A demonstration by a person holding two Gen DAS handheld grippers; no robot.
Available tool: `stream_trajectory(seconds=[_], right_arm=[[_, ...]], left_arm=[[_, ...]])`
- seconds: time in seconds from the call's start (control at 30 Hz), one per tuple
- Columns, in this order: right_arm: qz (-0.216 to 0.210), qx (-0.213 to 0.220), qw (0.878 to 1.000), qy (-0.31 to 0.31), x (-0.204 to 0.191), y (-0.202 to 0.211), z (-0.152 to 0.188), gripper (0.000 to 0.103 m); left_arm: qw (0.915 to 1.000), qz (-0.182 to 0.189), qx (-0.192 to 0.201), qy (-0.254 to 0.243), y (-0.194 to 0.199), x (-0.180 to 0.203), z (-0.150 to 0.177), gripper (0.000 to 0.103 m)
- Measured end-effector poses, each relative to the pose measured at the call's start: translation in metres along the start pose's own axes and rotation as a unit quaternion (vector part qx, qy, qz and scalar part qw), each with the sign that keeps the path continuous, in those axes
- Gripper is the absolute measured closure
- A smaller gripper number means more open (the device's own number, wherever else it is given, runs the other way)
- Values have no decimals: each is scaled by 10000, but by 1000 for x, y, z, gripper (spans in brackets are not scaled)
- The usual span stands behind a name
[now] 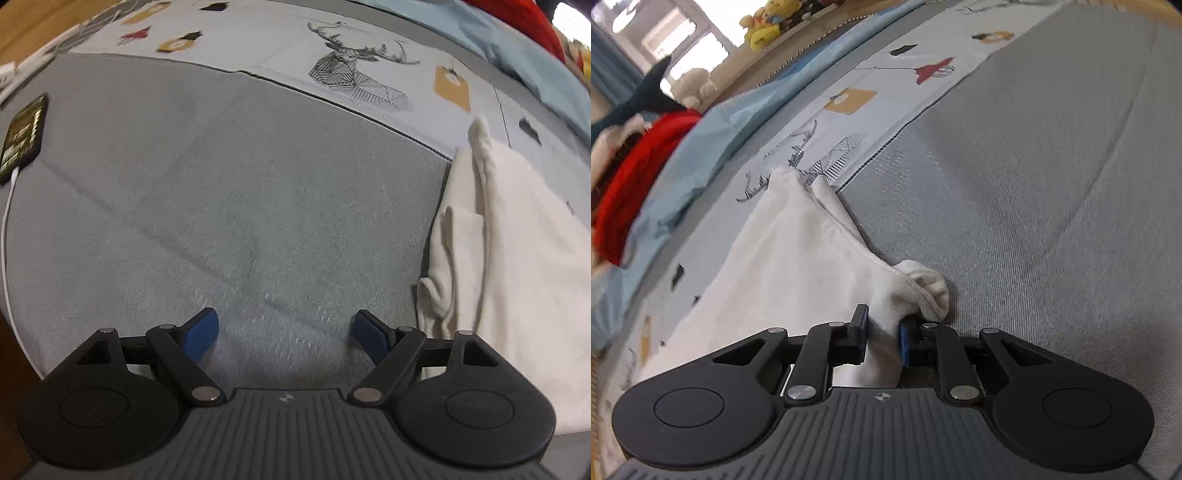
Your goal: Fold small clothes
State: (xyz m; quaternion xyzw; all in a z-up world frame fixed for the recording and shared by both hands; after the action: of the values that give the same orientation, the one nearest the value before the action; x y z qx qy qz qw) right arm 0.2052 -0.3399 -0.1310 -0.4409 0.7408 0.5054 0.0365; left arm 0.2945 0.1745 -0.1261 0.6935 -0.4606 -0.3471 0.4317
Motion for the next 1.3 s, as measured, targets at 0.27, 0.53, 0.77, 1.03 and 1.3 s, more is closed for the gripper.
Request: stream_trajectory(seconds=[0.27, 0.53, 0.77, 1.03, 1.3], right_arm=[[-743, 1402, 9037, 3978, -187, 66, 64, 100], [-2164, 335, 7044, 6752, -256, 75, 285, 103], [-1421, 491, 8214, 5501, -211, 71, 213, 93], [-229, 728, 8165, 5722, -226, 15, 164, 46], [425, 632, 7622, 6428, -255, -52, 198, 69]], left_arm=[[9984, 382, -62, 415, 6, -18, -14, 18], [9954, 345, 9, 893, 12, -46, -20, 18], [9923, 605, 72, 1077, 21, -58, -18, 18], [9919, 653, 142, 1084, 27, -50, -19, 18], [9887, 653, 122, 1343, 21, -59, -26, 18]])
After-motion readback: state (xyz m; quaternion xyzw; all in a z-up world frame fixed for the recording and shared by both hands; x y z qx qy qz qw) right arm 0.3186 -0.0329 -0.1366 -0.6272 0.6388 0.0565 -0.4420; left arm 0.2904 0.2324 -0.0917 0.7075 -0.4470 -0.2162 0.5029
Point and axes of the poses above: each gripper's, at about its wrist camera, not at the fingertips, and y roughly against the way its jaws point, x to its right, z to its underside, the point moved 1 cm from there along -y, roughly the way its jaws point, and after that the axes turned 5 degrees about -z, right-handed, at the moved point
